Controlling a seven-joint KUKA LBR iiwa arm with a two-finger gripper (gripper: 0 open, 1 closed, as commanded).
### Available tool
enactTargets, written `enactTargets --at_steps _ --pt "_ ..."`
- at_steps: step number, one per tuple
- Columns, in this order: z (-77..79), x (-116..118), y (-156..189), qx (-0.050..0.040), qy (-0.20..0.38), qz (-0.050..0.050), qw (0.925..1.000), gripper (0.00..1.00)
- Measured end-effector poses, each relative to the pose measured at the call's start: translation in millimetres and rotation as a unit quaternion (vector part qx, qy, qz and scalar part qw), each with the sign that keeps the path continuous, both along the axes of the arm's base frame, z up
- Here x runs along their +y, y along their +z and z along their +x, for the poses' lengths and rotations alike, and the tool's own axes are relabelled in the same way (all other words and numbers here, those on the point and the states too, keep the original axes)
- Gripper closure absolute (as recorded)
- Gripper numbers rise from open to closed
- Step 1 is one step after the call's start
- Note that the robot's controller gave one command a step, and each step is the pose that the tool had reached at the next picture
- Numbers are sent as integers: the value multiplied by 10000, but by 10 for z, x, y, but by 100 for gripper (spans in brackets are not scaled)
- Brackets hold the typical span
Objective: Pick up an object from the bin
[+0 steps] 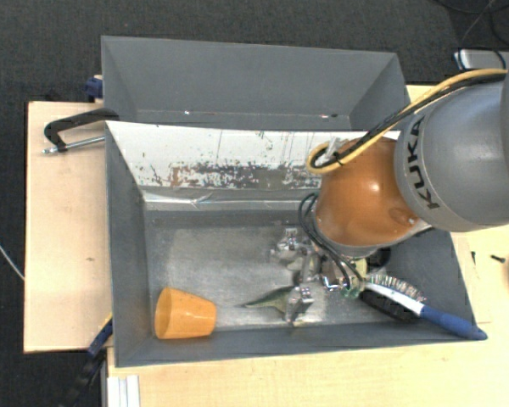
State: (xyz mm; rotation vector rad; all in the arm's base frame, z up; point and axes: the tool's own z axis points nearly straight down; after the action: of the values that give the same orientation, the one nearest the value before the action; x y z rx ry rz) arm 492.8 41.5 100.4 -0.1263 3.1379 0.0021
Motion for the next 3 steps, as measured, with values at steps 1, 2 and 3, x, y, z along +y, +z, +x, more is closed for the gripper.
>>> enactTargets --at_steps 1,2,3 --pt "-8 -29 -282 -6 -1349 10 9909 0" --pt "165 -1049 -281 -58 -2118 9 9773 0" --pt "173 -1025 -270 -62 -2105 18 9776 100"
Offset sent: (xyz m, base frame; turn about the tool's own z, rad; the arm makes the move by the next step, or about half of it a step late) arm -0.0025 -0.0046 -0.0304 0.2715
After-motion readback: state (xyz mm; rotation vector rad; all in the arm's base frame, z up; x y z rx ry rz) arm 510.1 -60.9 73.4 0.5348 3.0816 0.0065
